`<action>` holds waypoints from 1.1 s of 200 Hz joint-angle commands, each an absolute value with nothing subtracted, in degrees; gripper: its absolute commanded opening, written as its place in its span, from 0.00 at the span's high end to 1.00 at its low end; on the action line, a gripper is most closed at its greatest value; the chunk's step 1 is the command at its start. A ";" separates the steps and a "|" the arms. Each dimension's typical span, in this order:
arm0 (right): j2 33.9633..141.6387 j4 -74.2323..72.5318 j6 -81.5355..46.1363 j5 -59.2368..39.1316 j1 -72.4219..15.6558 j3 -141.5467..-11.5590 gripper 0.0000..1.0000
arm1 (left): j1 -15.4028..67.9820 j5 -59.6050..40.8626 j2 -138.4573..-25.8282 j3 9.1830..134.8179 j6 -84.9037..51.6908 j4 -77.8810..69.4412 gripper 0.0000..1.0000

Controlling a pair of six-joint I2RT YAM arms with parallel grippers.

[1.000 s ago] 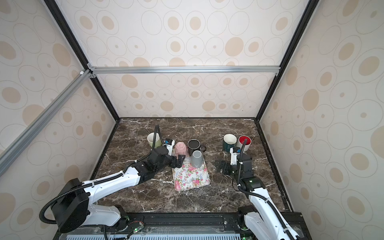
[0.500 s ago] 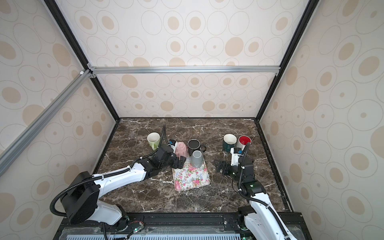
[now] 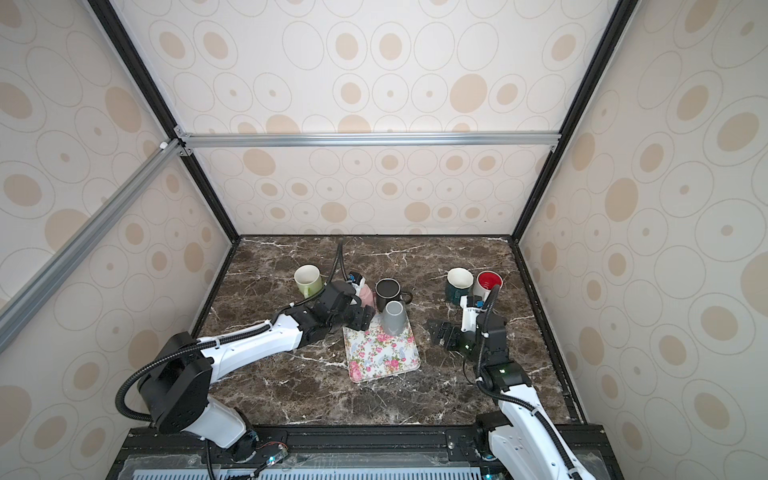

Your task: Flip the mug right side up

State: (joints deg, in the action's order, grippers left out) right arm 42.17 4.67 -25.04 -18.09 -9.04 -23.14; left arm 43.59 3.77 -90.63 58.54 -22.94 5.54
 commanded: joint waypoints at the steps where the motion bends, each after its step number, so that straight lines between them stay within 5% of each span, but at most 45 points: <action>1: 42.80 2.50 -24.76 -19.36 -9.40 -22.40 0.01 | 43.15 2.05 -91.61 61.21 -22.14 6.80 0.21; 122: 73.74 -2.86 -29.57 -16.84 -14.47 -39.43 0.07 | 43.72 -1.84 -91.15 62.13 -25.14 3.07 0.04; 220: 92.79 -7.32 -29.16 -8.67 -21.72 -51.75 0.12 | 44.11 -4.34 -78.80 52.96 -30.34 -1.58 0.02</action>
State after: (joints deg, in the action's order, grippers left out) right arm 90.50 -7.94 -30.50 -13.06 -19.97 -47.90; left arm 43.88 -4.67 -82.43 55.29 -28.10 0.21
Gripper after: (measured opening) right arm 0.882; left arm 0.982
